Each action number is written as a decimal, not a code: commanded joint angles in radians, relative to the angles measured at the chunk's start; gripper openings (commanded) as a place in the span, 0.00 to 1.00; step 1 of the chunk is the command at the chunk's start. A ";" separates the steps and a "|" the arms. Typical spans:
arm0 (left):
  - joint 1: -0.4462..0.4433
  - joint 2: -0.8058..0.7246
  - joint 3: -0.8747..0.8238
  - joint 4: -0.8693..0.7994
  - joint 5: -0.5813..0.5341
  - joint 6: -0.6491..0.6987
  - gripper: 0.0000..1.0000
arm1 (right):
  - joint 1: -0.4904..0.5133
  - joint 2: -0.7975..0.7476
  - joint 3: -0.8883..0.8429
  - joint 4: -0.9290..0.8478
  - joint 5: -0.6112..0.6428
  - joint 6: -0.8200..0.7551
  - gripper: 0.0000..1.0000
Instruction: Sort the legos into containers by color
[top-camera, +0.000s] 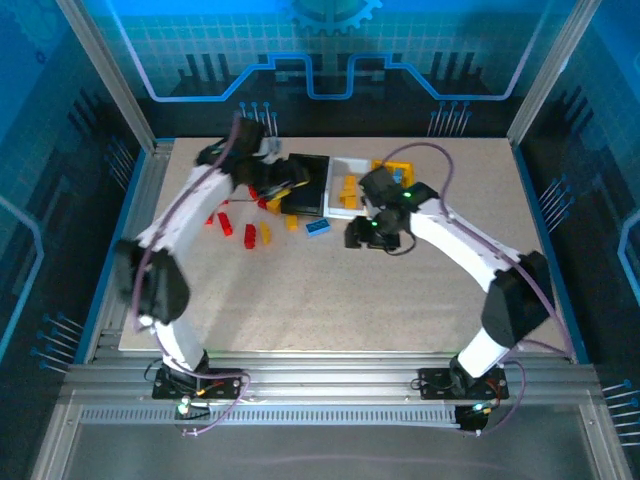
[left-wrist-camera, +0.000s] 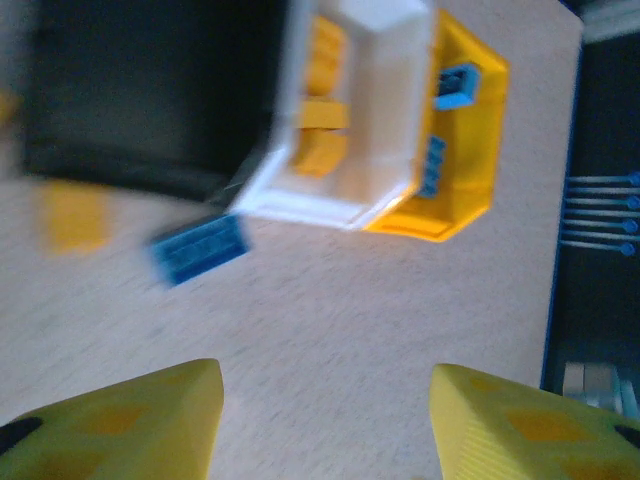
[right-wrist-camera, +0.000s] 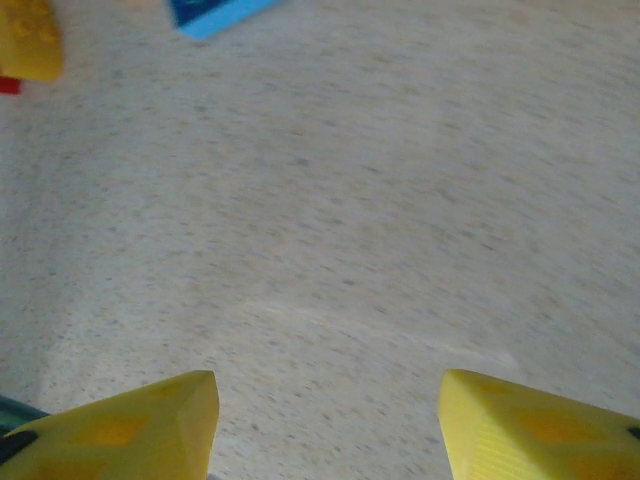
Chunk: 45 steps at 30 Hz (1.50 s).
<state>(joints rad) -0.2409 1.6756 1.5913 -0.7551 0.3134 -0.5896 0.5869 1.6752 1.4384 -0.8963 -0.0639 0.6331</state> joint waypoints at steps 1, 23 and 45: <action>0.054 -0.207 -0.219 -0.072 -0.100 -0.002 0.59 | 0.073 0.141 0.140 0.004 -0.020 -0.039 0.61; 0.124 -0.948 -0.669 -0.522 -0.201 -0.059 0.75 | 0.230 0.948 1.155 -0.158 -0.074 -0.075 0.60; 0.131 -0.920 -0.669 -0.577 -0.202 0.045 0.78 | 0.267 1.074 1.193 0.025 0.147 -0.126 0.58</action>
<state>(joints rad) -0.1268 0.7620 0.9302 -1.2884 0.1226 -0.5720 0.8288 2.7232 2.5999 -0.9150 0.0208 0.5255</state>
